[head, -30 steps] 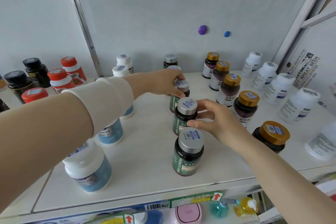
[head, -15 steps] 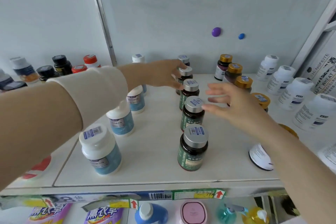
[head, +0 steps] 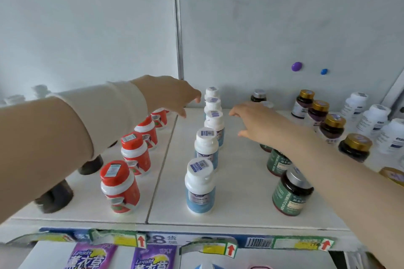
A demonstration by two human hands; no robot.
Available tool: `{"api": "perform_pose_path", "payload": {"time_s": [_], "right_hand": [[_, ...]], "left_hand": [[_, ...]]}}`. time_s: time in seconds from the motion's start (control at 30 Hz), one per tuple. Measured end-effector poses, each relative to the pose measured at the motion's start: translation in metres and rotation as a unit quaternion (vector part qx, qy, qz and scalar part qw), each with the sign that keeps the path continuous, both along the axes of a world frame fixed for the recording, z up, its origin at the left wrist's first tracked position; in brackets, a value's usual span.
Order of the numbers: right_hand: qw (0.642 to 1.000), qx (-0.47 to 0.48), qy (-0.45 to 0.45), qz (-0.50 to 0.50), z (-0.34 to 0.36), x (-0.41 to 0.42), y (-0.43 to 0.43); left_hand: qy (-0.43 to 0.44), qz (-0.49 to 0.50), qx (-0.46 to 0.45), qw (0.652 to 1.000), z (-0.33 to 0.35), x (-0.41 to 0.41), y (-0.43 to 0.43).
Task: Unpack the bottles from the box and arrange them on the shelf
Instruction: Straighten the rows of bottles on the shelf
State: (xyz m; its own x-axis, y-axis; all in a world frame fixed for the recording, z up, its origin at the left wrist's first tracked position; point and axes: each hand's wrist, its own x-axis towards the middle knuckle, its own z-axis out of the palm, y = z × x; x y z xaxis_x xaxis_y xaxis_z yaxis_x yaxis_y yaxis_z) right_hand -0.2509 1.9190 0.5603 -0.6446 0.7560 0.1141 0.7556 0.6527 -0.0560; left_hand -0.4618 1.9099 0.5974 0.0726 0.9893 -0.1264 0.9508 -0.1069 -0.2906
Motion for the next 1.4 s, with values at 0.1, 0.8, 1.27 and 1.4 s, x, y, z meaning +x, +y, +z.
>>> {"api": "perform_pose_path", "payload": {"time_s": [0.1, 0.8, 1.27, 1.4], "right_hand": [[0.999, -0.016, -0.014, -0.028, -0.005, -0.013, -0.008], [0.87, -0.256, 0.415, -0.078, -0.073, -0.026, -0.036], [0.877, -0.242, 0.409, -0.072, -0.071, -0.013, -0.033], [0.871, -0.25, 0.415, -0.079, -0.072, -0.011, -0.039]], "left_hand": [[0.002, -0.054, -0.009, 0.999, -0.009, 0.0, 0.0], [-0.395, -0.032, -0.029, 0.918, -0.062, 0.021, 0.033], [-0.405, -0.02, -0.042, 0.913, -0.057, 0.024, 0.028], [-0.385, -0.018, -0.036, 0.922, -0.058, 0.024, 0.027]]}}
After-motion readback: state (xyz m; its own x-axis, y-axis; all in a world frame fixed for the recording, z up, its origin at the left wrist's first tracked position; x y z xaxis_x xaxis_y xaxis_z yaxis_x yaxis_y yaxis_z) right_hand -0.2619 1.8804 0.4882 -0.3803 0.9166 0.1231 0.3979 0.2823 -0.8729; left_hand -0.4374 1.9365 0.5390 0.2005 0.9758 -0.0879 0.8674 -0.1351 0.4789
